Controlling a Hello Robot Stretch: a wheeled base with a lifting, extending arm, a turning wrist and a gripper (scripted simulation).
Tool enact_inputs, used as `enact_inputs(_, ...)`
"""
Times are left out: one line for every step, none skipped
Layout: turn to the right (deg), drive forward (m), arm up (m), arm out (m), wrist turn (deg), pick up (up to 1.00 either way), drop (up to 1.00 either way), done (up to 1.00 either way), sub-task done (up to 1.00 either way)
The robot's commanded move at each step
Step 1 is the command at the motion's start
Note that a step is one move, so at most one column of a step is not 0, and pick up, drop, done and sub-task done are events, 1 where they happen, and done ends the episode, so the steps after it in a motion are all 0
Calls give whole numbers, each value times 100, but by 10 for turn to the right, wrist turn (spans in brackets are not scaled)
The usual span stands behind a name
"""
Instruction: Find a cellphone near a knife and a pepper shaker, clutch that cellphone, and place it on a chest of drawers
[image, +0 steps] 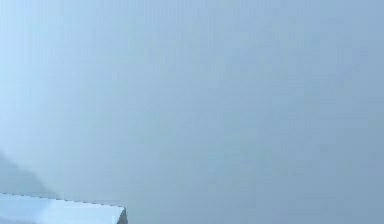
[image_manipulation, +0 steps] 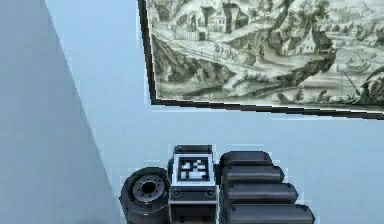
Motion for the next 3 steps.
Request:
enact_inputs(-450, 0, 0, 0, 0, 0, 0, 0, 0)
enact_inputs(-90, 0, 0, 0, 0, 0, 0, 0, 0)
enact_inputs(-450, 0, 0, 0, 0, 0, 0, 0, 0)
